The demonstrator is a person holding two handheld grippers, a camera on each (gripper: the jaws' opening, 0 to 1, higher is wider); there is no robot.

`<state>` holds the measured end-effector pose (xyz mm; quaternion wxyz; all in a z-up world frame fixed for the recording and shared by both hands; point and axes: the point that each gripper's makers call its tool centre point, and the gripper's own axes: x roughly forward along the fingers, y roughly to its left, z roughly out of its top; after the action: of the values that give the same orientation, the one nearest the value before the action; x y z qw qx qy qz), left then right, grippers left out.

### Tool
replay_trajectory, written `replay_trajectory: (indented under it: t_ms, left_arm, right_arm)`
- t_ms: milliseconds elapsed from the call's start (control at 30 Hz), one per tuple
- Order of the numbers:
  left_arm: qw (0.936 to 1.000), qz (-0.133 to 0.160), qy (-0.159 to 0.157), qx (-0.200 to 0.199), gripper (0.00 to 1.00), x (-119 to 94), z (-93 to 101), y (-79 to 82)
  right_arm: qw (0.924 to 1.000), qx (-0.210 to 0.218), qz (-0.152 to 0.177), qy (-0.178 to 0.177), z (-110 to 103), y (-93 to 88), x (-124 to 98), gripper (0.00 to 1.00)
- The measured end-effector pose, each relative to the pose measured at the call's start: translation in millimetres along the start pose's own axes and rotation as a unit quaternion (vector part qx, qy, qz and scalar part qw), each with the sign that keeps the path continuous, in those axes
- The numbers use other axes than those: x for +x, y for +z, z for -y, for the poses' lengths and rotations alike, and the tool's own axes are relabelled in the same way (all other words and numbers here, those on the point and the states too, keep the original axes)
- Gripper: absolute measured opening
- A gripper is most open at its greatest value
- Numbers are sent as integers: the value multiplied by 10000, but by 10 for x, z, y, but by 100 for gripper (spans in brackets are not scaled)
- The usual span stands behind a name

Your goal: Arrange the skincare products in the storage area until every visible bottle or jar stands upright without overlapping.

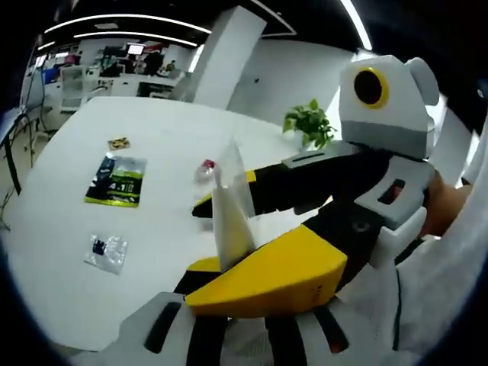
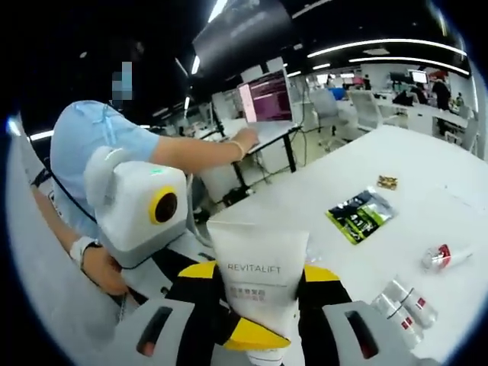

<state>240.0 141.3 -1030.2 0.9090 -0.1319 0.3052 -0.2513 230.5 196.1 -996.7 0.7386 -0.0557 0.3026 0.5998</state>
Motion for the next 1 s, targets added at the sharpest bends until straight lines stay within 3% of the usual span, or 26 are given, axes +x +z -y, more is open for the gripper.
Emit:
replay_trajectory:
  t_ms: [233,500,1000]
  left_arm:
    - [10000,51,-28,54,11,-1,29,20]
    - [9987,251,39,441,13,4,27,73]
    - [9993,145,283,193,11,-16,-55,43]
  right_arm:
    - [9999,-61,72,-102,37,20,-42,33]
    - [9993,-227,187,-234,65,61,-81,32]
    - [9989,-326,118,-310,48,59,-32,35]
